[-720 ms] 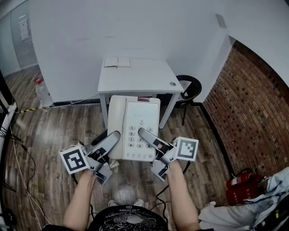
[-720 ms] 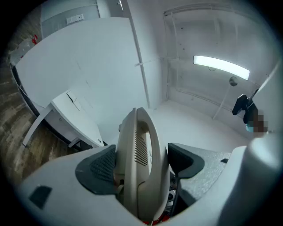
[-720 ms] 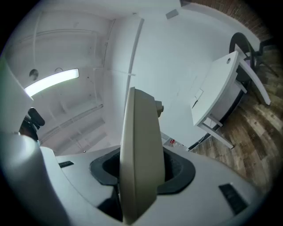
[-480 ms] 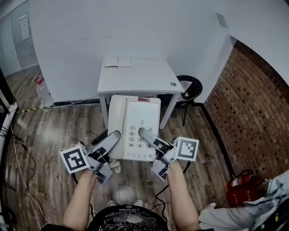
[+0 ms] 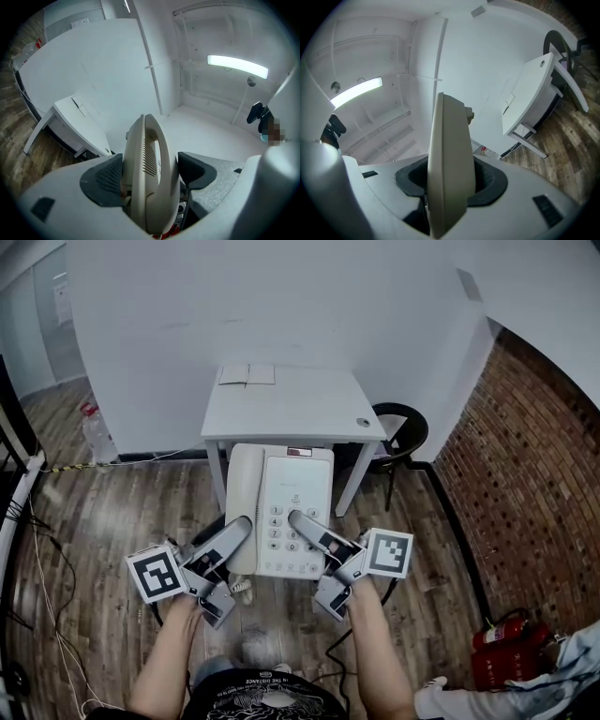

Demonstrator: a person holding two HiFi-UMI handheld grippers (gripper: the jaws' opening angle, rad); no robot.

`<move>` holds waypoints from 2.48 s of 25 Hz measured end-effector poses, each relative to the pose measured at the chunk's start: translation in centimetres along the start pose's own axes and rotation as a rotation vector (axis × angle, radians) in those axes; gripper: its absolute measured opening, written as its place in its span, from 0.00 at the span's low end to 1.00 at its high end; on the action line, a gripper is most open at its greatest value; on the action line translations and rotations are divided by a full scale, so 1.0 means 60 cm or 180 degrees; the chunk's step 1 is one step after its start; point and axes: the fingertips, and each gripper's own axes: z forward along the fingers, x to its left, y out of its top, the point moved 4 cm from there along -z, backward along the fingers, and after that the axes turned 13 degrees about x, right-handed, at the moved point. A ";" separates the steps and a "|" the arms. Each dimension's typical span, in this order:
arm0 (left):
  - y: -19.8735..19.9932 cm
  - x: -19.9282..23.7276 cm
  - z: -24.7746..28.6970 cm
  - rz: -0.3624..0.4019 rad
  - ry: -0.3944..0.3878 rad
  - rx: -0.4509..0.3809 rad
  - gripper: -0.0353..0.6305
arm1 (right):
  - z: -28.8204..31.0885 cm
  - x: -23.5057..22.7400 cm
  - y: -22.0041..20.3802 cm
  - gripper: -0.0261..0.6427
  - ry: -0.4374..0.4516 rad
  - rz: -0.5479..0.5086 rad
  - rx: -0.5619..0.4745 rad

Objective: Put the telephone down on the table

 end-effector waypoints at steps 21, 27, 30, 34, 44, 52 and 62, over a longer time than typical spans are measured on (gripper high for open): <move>0.132 0.151 0.209 -0.0081 0.0027 0.0104 0.60 | 0.012 -0.178 0.221 0.33 -0.0012 0.0141 -0.0057; 0.246 0.251 0.269 -0.0189 -0.0065 0.0215 0.60 | 0.088 -0.255 0.330 0.33 -0.0121 0.0198 -0.0139; 0.302 0.295 0.294 -0.0221 -0.0108 0.0258 0.60 | 0.122 -0.288 0.380 0.33 -0.0227 0.0231 -0.0168; 0.336 0.315 0.307 -0.0244 -0.0207 0.0255 0.60 | 0.142 -0.298 0.411 0.33 -0.0330 0.0204 -0.0173; 0.407 0.390 0.352 -0.0324 -0.0326 0.0384 0.60 | 0.186 -0.353 0.479 0.33 -0.0482 0.0198 -0.0275; 0.440 0.424 0.384 -0.0272 -0.0321 0.0359 0.60 | 0.201 -0.390 0.524 0.33 -0.0454 0.0145 -0.0247; 0.501 0.508 0.490 -0.0256 -0.0215 0.0283 0.60 | 0.213 -0.501 0.637 0.33 -0.0318 0.0213 -0.0168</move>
